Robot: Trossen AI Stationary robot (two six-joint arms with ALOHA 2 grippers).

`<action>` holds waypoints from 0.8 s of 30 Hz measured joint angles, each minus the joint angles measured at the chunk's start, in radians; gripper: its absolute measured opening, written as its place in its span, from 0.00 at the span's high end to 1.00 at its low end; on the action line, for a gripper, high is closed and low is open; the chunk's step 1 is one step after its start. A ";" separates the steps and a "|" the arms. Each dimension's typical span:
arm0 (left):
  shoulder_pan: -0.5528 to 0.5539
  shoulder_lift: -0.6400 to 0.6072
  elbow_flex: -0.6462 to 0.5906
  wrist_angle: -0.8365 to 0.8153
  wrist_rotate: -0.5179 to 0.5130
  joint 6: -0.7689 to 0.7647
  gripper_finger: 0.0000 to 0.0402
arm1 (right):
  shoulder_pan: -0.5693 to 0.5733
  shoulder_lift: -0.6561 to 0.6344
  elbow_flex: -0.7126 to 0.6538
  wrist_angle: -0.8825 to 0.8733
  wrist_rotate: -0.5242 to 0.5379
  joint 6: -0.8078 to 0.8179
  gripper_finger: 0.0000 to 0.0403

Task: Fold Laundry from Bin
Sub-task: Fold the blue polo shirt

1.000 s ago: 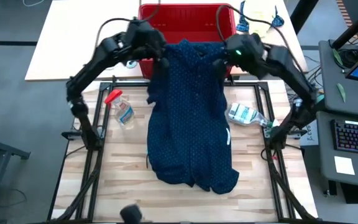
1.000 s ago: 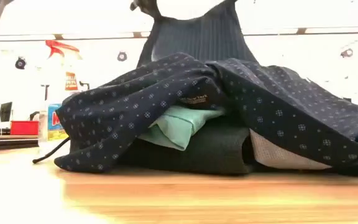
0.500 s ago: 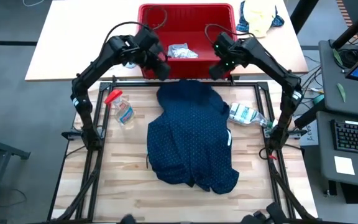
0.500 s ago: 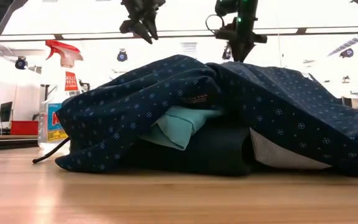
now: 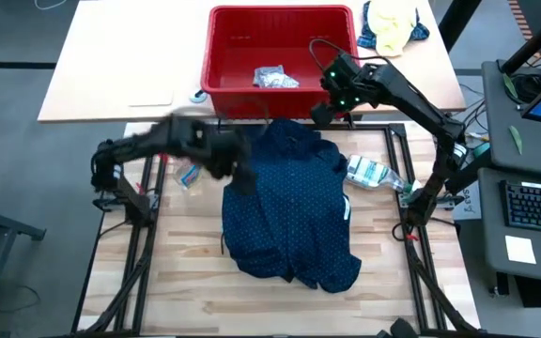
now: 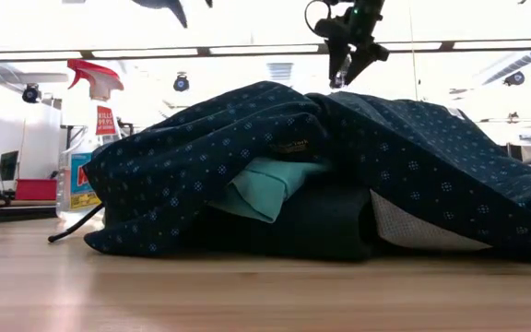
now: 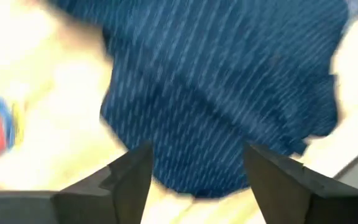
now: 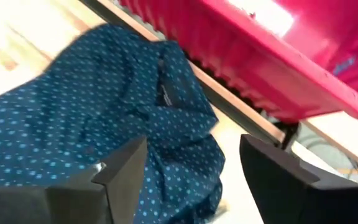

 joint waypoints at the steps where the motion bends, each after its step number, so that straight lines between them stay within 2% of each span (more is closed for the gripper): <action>1: -0.033 -0.010 -0.046 -0.008 -0.010 -0.048 0.41 | 0.007 -0.003 0.000 0.010 0.000 -0.005 0.37; 4: -0.098 -0.051 -0.203 0.002 -0.046 -0.108 0.37 | 0.023 -0.003 0.000 0.025 -0.001 -0.031 0.35; 8: -0.035 -0.111 -0.438 0.104 -0.069 -0.135 0.36 | 0.035 0.002 -0.009 0.053 -0.014 -0.059 0.33; 14: 0.041 -0.195 -0.726 0.461 -0.054 -0.167 0.39 | 0.038 -0.002 -0.049 0.055 -0.075 -0.044 0.33; 17: 0.051 -0.208 -0.801 0.561 -0.072 -0.200 0.42 | 0.043 -0.006 -0.069 0.033 -0.075 -0.037 0.33; 24: 0.054 -0.202 -0.836 0.525 -0.081 -0.295 0.44 | 0.057 -0.012 -0.090 -0.003 -0.076 -0.010 0.33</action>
